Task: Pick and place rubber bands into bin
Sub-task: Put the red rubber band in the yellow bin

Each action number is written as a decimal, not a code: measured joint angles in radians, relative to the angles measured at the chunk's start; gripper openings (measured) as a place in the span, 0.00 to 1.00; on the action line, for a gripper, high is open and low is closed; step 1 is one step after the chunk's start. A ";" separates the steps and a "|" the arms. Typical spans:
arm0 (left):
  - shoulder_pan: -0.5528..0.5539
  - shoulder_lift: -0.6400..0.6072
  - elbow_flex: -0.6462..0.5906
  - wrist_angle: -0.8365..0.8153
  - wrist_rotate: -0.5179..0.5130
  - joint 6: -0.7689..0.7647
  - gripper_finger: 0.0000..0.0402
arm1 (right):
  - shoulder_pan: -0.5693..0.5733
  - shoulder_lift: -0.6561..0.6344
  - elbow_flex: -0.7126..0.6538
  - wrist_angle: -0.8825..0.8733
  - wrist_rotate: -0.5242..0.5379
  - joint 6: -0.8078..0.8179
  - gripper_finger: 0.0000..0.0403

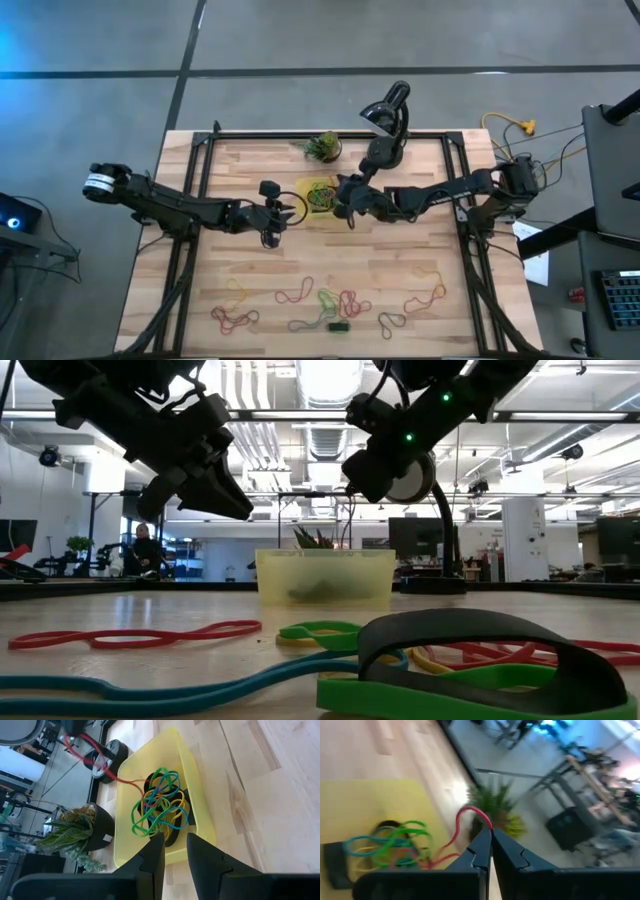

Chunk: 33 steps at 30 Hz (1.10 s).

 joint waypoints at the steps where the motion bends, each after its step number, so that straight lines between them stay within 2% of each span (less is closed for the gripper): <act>1: 0.000 0.000 0.000 0.000 0.000 0.000 0.16 | -0.003 0.000 -0.001 -0.003 -0.029 0.005 0.02; 6: 0.000 0.000 0.000 0.000 0.000 0.000 0.16 | -0.020 0.000 -0.001 -0.012 -0.181 0.039 0.02; 12: 0.000 0.000 -0.002 0.000 0.000 0.000 0.16 | -0.028 0.000 -0.002 -0.046 -0.232 0.058 0.04; 21: 0.000 0.000 -0.002 0.000 0.000 0.000 0.16 | -0.028 0.000 -0.002 -0.062 -0.266 0.059 0.23; 26: 0.000 0.000 -0.003 -0.030 0.009 -0.026 0.16 | -0.026 -0.001 0.008 -0.062 -0.267 0.010 0.32; 29: -0.003 0.000 -0.004 -0.096 0.100 -0.067 0.16 | -0.010 -0.006 0.009 -0.089 -0.269 -0.027 0.34; 33: -0.013 0.000 -0.005 -0.134 0.382 -0.130 0.16 | 0.022 -0.029 0.009 -0.152 -0.269 -0.052 0.35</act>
